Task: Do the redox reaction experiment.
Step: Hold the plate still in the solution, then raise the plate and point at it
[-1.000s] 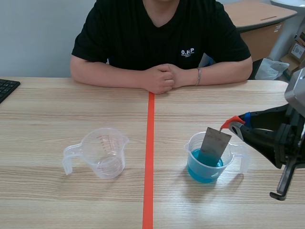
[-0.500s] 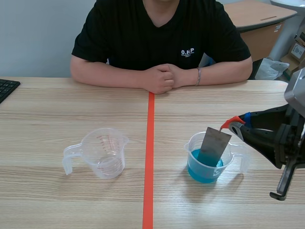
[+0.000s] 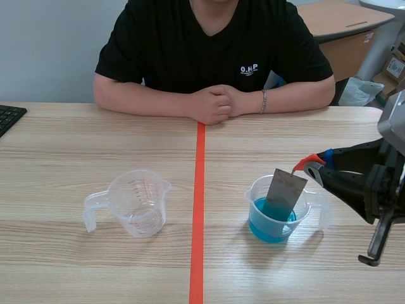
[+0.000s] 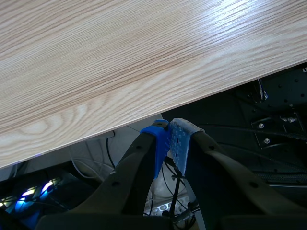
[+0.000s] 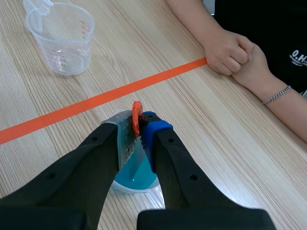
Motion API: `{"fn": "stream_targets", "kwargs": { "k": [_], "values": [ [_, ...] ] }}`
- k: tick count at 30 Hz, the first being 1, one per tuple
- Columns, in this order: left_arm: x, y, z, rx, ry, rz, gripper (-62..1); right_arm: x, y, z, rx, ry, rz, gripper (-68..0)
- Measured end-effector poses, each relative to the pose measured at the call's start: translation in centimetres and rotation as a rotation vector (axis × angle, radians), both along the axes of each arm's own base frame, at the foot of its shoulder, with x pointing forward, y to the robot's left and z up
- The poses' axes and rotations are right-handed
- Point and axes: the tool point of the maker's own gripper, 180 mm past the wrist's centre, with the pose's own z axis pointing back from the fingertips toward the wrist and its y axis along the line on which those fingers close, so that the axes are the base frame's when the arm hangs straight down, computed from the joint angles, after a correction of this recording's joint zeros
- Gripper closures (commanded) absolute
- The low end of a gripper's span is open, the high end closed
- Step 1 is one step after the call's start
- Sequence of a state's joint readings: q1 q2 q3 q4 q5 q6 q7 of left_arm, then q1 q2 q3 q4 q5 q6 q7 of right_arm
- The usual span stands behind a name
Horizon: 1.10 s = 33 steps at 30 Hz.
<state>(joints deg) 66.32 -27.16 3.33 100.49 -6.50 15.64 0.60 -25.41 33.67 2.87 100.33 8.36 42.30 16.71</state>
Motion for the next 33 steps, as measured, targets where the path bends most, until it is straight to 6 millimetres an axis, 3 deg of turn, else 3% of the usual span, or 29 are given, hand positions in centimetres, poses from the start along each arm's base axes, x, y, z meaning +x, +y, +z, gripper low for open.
{"fn": "stream_targets", "kwargs": {
  "k": [9, 33],
  "values": [
    [0.0, 0.0, 0.0, 0.0, 0.0, 0.0, -4.6, 0.6, -1.2, 0.6, -0.021, -0.025, -0.032, -1.5],
    [0.0, 0.0, 0.0, 0.0, 0.0, 0.0, -4.6, 1.5, -0.8, 5.6, -0.034, -0.134, -0.047, -1.5]
  ]
}}
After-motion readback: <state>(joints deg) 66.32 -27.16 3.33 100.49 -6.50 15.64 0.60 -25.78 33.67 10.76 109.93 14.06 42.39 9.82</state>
